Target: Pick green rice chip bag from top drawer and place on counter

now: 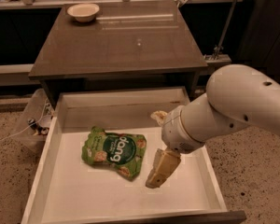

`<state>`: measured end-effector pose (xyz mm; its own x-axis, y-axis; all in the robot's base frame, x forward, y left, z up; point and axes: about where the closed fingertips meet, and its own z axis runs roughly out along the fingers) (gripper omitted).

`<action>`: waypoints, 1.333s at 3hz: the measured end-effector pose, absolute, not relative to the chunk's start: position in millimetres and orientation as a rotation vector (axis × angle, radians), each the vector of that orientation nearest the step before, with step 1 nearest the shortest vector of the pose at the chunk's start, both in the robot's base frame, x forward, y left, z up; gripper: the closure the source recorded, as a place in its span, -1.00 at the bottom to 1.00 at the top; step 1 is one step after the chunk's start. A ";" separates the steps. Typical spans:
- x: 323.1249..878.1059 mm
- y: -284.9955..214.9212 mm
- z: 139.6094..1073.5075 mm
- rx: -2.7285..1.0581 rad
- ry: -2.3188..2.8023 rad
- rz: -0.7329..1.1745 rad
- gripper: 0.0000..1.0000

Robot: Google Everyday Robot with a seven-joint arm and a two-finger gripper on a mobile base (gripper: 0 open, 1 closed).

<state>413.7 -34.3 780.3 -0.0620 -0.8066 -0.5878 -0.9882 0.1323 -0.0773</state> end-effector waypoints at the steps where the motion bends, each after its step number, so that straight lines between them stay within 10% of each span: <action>1: 411.9 -31.6 779.6 -1.731 1.911 0.480 -1.00; 4: 420.0 4.9 746.1 -1.742 1.907 0.436 -1.00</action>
Offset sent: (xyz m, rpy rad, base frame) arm 0.0062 -0.0175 0.0048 0.0392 -0.0378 -0.0727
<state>420.0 4.9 746.1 -0.0409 -0.8209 -0.5696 -0.9869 0.1224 -0.1055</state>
